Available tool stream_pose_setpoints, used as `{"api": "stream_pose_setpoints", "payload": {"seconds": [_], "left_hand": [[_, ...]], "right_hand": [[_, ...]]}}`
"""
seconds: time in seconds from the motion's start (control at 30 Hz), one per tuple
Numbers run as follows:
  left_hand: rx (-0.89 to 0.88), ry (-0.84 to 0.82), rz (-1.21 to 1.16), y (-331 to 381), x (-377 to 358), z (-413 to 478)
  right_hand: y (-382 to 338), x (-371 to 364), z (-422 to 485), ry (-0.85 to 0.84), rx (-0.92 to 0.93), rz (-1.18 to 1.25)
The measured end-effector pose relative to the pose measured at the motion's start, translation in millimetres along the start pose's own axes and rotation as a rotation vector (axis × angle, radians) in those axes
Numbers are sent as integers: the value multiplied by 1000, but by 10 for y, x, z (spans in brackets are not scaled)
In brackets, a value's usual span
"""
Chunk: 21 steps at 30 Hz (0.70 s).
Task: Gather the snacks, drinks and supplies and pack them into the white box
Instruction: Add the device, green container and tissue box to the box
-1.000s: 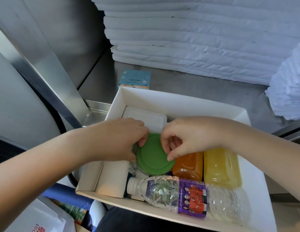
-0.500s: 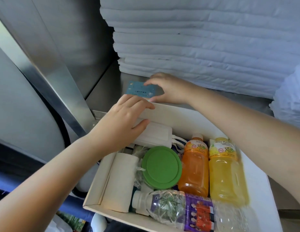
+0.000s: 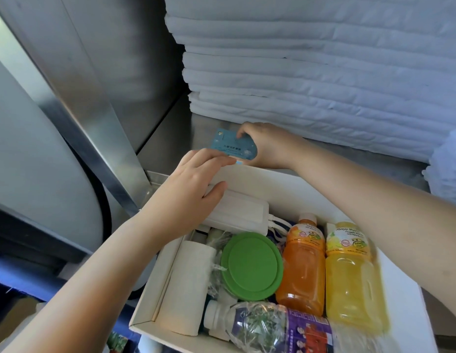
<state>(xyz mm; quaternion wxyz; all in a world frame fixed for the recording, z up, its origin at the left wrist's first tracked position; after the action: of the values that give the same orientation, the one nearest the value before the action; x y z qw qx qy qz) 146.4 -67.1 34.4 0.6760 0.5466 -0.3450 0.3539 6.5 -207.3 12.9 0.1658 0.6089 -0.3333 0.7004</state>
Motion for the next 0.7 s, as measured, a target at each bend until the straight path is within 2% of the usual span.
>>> {"api": "stream_pose_setpoints", "payload": {"seconds": [0.2, 0.5, 0.7], "left_hand": [[-2, 5, 14, 13, 8, -18], [-3, 32, 13, 15, 22, -30], [0, 33, 21, 25, 13, -29]], "right_hand": [[-86, 288, -302, 178, 97, -189], [-232, 606, -1269, 599, 110, -282], [-410, 579, -1666, 651, 180, -313]]}}
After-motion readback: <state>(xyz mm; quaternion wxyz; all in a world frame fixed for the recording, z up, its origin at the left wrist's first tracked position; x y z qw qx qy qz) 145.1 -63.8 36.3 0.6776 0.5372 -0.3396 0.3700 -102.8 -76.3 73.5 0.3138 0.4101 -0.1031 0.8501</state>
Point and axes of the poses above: each hand's wrist, its own z-axis towards the middle knuckle, its own x-axis out of the back of the hand, y = z × x, the point moved 4 cm from there along z, towards the middle knuckle, and after that the axes turned 13 degrees about x, right-handed, at the moved point
